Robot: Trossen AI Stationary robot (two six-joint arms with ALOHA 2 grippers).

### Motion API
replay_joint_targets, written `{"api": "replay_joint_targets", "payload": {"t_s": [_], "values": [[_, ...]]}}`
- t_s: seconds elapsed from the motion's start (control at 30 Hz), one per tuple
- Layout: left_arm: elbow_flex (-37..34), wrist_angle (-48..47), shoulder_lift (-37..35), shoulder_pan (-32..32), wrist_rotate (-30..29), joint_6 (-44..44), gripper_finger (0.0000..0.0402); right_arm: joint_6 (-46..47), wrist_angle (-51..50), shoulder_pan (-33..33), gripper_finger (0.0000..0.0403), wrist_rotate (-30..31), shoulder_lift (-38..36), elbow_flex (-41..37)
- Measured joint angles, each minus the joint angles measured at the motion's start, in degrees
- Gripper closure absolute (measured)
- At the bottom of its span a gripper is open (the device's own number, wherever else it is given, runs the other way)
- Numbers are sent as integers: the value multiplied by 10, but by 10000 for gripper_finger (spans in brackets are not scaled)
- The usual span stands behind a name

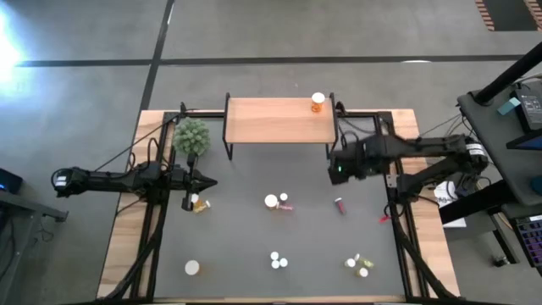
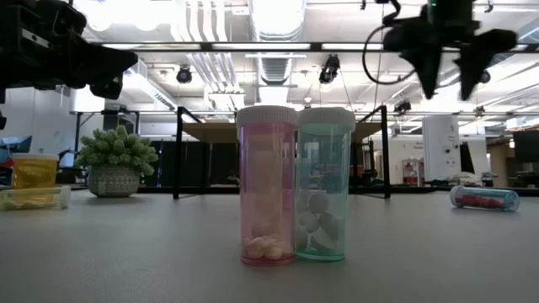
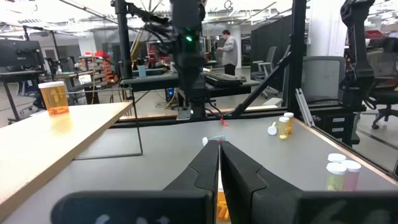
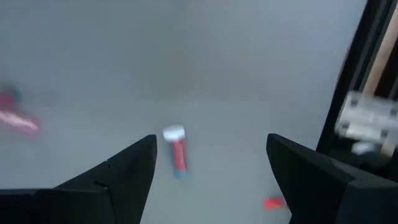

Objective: Pick and place medicine bottles onto shelf by color
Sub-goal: Put the small blue pill bottle on the shelf

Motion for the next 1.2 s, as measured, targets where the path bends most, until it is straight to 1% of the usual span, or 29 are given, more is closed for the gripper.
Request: {"api": "replay_joint_targets", "payload": {"t_s": [0.13, 0.27, 0.4, 0.57, 0.7, 0.93, 1.2], "values": [[0, 0, 0, 0, 0, 0, 402, 35, 28, 52, 110, -4, 16, -41], [0, 0, 0, 0, 0, 0, 402, 30, 97, 75, 110, -12, 24, -91], [0, 0, 0, 0, 0, 0, 402, 29, 152, 75, 110, -37, 26, -134], [0, 0, 0, 0, 0, 0, 402, 8, 162, 75, 110, -41, 21, -162], [0, 0, 0, 0, 0, 0, 402, -19, 170, 75, 112, -59, 21, -175], [0, 0, 0, 0, 0, 0, 402, -47, 230, 75, 121, -85, 22, -215], [0, 0, 0, 0, 0, 0, 402, -81, 282, 74, 122, -86, 22, -249]]}}
